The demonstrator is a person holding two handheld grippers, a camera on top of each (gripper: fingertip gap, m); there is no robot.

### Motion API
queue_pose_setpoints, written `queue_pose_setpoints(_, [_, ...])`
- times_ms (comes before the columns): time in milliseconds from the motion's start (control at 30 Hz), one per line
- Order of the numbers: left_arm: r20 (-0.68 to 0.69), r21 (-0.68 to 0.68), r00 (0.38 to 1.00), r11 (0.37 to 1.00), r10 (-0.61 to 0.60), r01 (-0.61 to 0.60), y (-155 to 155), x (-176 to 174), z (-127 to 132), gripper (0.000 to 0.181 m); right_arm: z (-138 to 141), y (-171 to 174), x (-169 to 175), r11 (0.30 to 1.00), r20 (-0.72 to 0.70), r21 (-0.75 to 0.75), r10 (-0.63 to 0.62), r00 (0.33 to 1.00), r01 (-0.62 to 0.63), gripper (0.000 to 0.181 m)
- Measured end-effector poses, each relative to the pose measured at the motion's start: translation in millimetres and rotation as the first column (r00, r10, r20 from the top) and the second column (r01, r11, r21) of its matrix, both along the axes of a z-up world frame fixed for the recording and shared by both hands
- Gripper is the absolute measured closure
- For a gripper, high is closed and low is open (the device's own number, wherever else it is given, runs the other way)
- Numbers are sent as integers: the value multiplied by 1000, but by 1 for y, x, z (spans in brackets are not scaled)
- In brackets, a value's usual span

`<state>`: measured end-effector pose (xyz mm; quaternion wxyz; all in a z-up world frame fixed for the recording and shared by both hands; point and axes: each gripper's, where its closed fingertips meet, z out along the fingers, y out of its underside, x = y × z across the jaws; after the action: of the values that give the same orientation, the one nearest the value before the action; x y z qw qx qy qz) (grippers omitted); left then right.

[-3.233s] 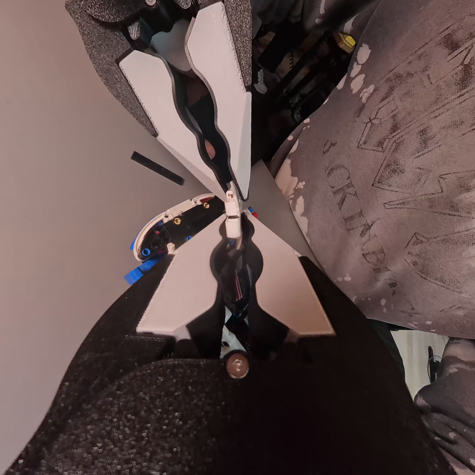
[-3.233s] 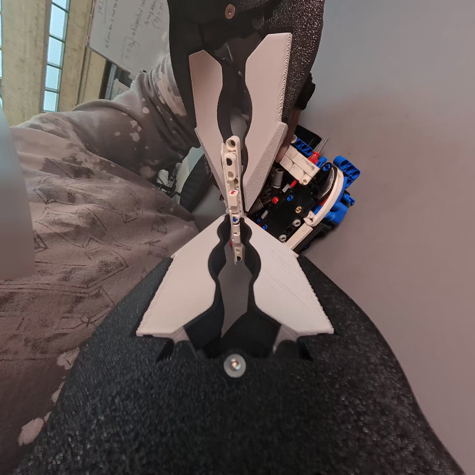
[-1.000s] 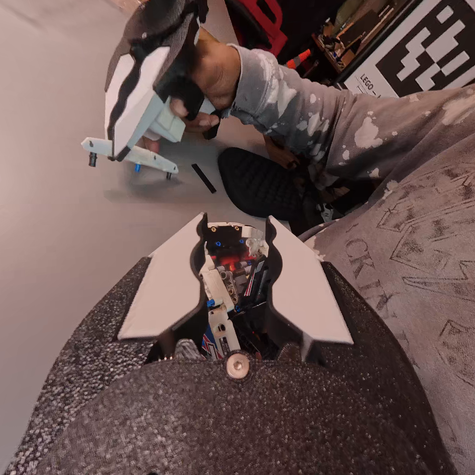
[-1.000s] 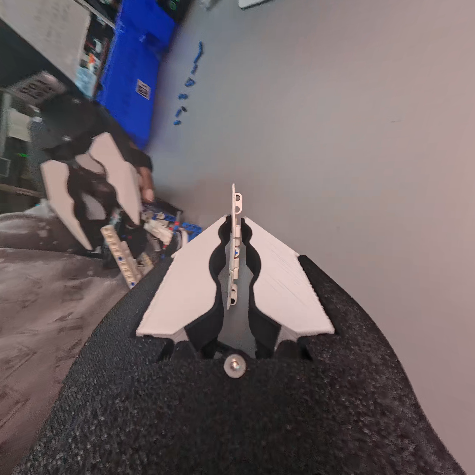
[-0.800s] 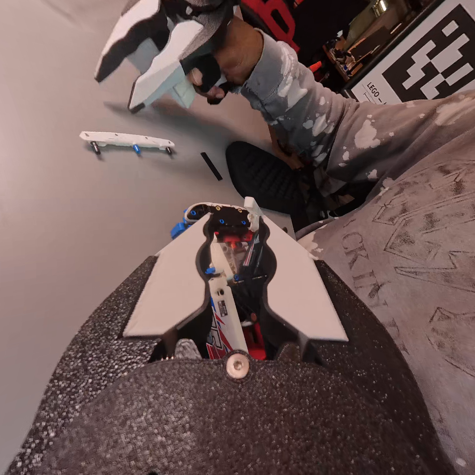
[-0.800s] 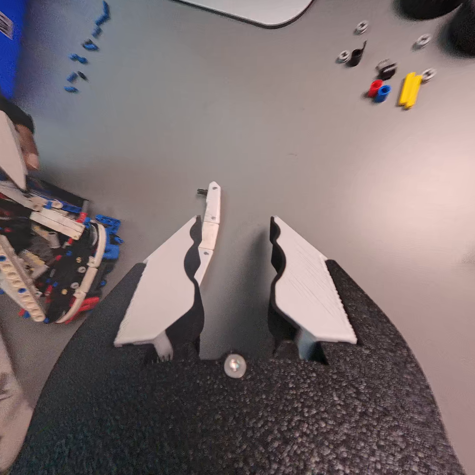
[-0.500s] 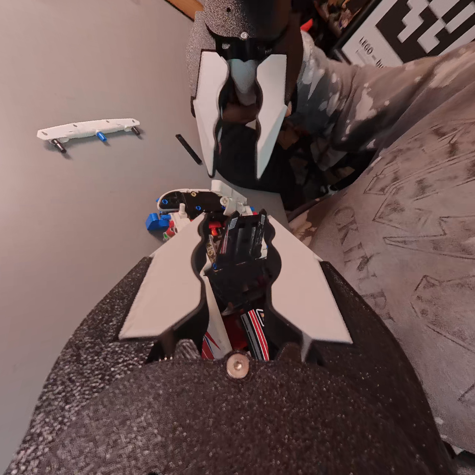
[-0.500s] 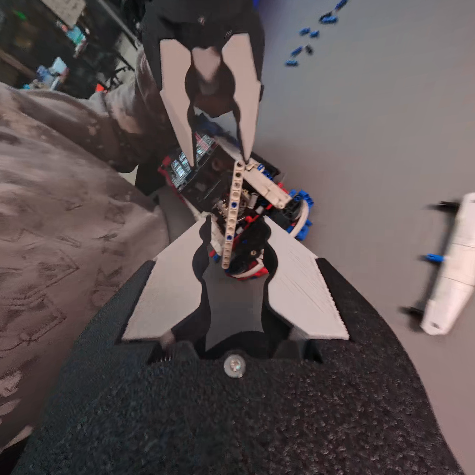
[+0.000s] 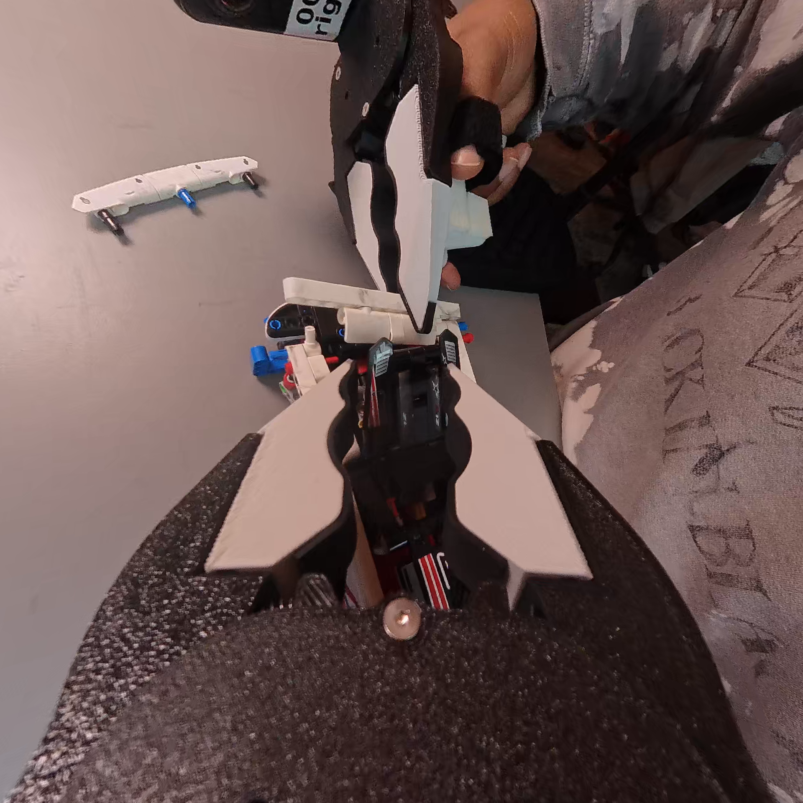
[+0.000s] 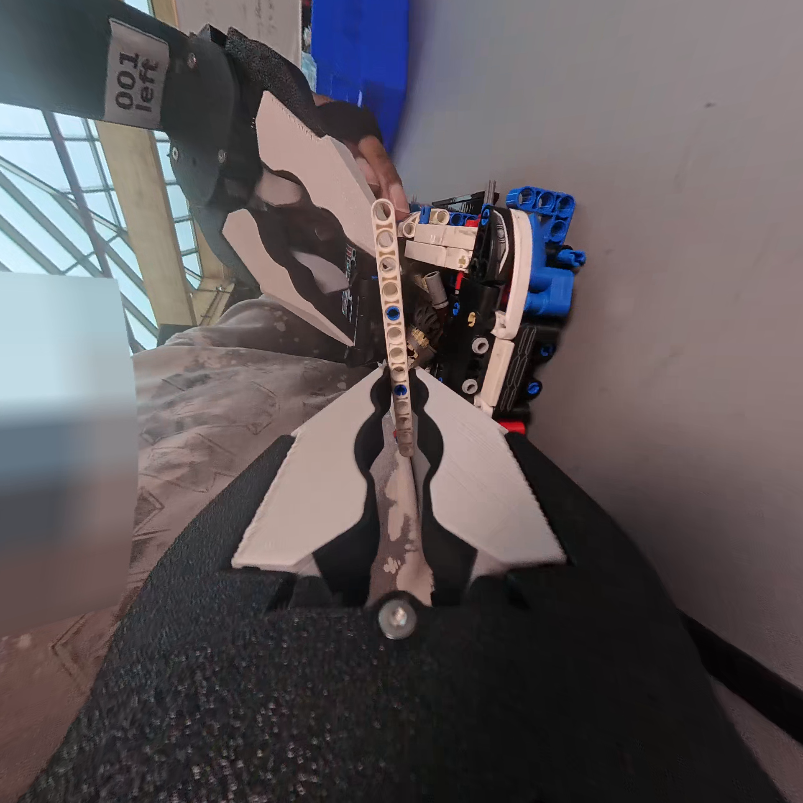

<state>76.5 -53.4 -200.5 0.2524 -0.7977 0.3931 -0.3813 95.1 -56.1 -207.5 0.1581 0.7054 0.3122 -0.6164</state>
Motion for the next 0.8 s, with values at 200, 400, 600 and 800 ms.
queue_pose_setpoints(200, [111, -124, 994, 992, -4, 18, 5, 0, 7, 145, 2, 2, 1, 1000, -31, 21, 6, 999, -5, 170])
queue_pose_setpoints(400, [218, -303, 976, 951, 0, 67, 21, 4, 2, 152, 8, 19, -3, 959, -111, 282, 18, 994, 14, 167])
queue_pose_setpoints(600, [211, -295, 971, 940, -112, 173, 22, 11, 2, 159, 11, 22, -8, 953, -155, 302, 37, 987, 12, 172])
queue_pose_setpoints(800, [241, -316, 961, 925, -136, 210, 26, 6, 8, 163, 11, 22, -5, 949, -164, 314, 43, 985, 11, 175])
